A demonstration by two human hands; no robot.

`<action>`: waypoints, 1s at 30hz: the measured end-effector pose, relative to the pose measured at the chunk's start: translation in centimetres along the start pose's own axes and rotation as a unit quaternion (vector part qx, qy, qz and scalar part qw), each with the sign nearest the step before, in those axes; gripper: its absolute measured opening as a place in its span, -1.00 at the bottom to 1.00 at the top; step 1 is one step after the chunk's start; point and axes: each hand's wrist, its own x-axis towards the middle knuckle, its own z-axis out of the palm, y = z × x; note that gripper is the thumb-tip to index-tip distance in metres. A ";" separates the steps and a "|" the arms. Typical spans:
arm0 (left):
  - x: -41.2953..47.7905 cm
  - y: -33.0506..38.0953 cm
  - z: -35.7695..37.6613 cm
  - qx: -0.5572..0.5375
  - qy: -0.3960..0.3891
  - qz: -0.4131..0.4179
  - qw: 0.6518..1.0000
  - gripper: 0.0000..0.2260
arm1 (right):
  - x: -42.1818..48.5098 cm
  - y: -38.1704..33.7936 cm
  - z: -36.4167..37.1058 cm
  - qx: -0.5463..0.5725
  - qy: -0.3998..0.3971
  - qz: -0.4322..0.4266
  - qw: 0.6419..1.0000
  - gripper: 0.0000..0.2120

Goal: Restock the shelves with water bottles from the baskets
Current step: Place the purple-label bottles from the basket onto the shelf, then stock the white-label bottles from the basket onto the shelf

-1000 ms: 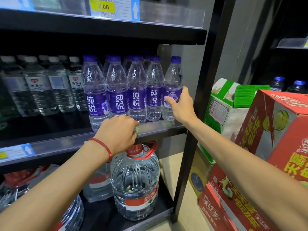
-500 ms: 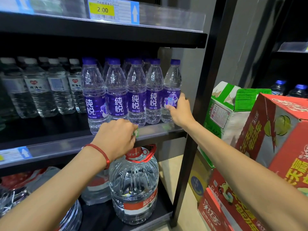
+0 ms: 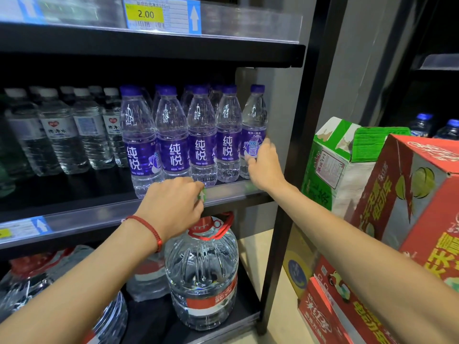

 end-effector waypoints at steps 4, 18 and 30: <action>-0.7 -0.1 -0.6 0.008 0.011 0.003 1.000 -0.69 | -3.0 -0.5 -0.7 -0.043 0.001 -0.051 0.998 -0.37; -10.6 -2.9 -2.8 0.123 -0.001 -0.020 0.992 -0.81 | -15.2 -5.0 0.1 -0.283 -0.101 -0.357 0.884 -0.59; -31.4 -5.9 -5.3 0.185 -0.094 -0.236 0.949 -0.75 | -28.4 -12.4 10.8 -0.150 -0.238 -0.521 0.806 -0.63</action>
